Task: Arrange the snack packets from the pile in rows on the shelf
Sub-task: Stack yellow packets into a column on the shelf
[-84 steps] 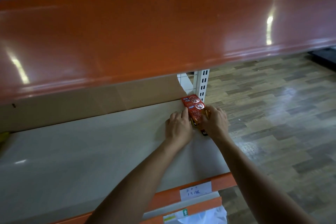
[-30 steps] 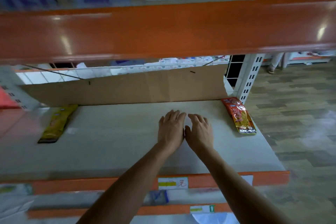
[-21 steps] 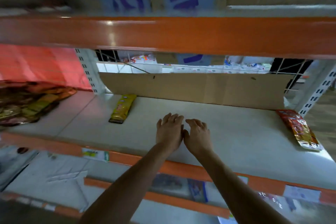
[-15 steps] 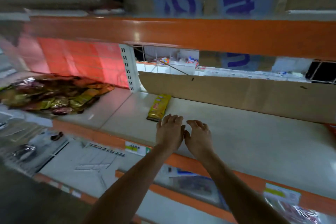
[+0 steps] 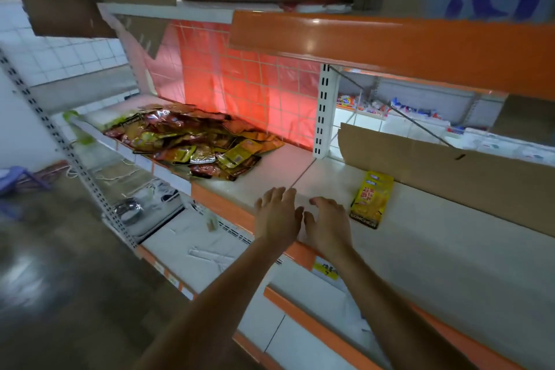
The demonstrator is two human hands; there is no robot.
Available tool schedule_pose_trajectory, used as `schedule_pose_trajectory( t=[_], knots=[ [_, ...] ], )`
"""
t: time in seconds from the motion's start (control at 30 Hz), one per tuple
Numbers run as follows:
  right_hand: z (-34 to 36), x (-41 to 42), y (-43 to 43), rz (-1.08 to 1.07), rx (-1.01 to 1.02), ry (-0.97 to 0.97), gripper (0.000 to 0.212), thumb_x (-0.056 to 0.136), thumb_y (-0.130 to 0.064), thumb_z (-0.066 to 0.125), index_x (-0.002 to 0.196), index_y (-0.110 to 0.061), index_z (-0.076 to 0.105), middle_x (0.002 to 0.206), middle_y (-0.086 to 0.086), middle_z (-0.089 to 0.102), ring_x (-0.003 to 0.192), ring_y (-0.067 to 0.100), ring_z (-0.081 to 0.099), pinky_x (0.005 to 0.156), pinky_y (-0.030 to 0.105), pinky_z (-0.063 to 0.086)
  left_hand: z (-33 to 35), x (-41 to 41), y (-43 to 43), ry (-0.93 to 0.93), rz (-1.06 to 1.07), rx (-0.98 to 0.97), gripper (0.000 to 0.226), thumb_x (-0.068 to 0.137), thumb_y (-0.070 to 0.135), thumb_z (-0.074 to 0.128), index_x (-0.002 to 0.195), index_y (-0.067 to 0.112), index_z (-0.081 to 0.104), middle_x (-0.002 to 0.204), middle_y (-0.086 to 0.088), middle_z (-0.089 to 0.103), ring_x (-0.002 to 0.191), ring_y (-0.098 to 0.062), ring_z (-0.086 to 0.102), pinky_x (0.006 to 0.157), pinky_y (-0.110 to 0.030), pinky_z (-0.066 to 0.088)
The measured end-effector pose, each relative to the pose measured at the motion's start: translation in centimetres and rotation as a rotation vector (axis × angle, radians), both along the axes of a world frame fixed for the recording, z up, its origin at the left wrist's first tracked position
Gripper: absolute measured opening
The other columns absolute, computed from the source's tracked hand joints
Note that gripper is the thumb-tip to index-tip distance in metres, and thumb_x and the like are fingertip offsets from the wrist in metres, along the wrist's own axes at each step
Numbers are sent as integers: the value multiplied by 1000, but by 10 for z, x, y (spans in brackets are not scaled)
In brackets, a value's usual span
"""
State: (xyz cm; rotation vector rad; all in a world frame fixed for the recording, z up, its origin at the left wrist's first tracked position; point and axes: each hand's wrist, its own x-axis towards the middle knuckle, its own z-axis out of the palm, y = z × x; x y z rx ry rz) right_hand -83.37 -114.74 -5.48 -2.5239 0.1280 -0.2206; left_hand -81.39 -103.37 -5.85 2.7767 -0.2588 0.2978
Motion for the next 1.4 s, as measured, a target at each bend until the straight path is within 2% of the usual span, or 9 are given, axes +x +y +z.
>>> schedule_pose_trajectory(
  t=[0.33, 0.5, 0.67, 0.87, 1.0, 1.13, 1.2, 1.3, 1.4],
  knots=[
    [0, 128, 78, 109, 31, 10, 34, 94, -21, 53, 126, -13, 58, 130, 4, 56, 120, 23, 48, 99, 30, 37, 1, 112, 82, 53, 183, 53, 52, 97, 36, 47, 142, 15, 35, 145, -5, 40, 134, -25, 35, 107, -37, 31],
    [-2, 169, 97, 139, -10, -11, 28, 85, -13, 53, 112, -11, 62, 115, 12, 62, 107, 34, 52, 85, 39, 42, -4, 149, 99, 66, 199, 18, 41, 95, 30, 48, 131, 11, 46, 137, -9, 47, 128, -28, 40, 101, -38, 36],
    [0, 202, 102, 38, 81, 59, 37, 92, -12, 46, 128, -15, 52, 116, 17, 54, 109, 36, 50, 88, 37, 41, -6, 178, 103, 54, 137, -26, 45, 97, 33, 43, 136, 11, 42, 139, -8, 46, 129, -28, 39, 105, -38, 36],
    [22, 230, 108, -79, 196, 159, 31, 101, -18, 40, 122, -1, 54, 125, 19, 57, 117, 31, 52, 85, 27, 34, -7, 204, 110, 112, 127, 36, 53, 93, 42, 47, 141, 25, 34, 137, -5, 44, 130, -28, 38, 101, -42, 36],
    [15, 260, 117, -313, 343, 255, 36, 96, -16, 45, 128, 2, 44, 126, 18, 56, 116, 34, 53, 80, 19, 44, -8, 214, 121, 81, 85, 120, 52, 94, 48, 43, 140, 23, 39, 134, -5, 49, 128, -26, 40, 98, -39, 38],
    [9, 272, 121, -472, 358, 314, 57, 88, -24, 58, 133, -2, 33, 130, 19, 54, 119, 38, 53, 96, 41, 44, -7, 215, 128, 87, 20, 187, 54, 93, 53, 43, 134, 18, 46, 133, -6, 52, 130, -27, 38, 100, -40, 37],
    [9, 274, 119, -502, 382, 306, 61, 85, -25, 62, 134, 0, 37, 130, 19, 55, 117, 38, 55, 96, 42, 47, -5, 215, 130, 73, -10, 220, 51, 94, 49, 37, 126, 13, 54, 123, -9, 59, 125, -31, 46, 95, -43, 41],
    [8, 272, 115, -515, 413, 281, 56, 84, -33, 65, 126, 0, 51, 127, 20, 57, 113, 38, 57, 89, 38, 50, 1, 211, 132, 33, -74, 199, 51, 87, 41, 27, 90, 9, 67, 78, -9, 69, 86, -33, 66, 63, -42, 52],
    [3, 266, 109, -532, 507, 264, 45, 80, -33, 70, 112, -3, 61, 115, 17, 64, 104, 33, 62, 72, 31, 51, 10, 208, 136, 12, -120, 133, 42, 90, 32, 26, 97, 9, 60, 86, -10, 68, 90, -33, 64, 68, -40, 51]
  ],
)
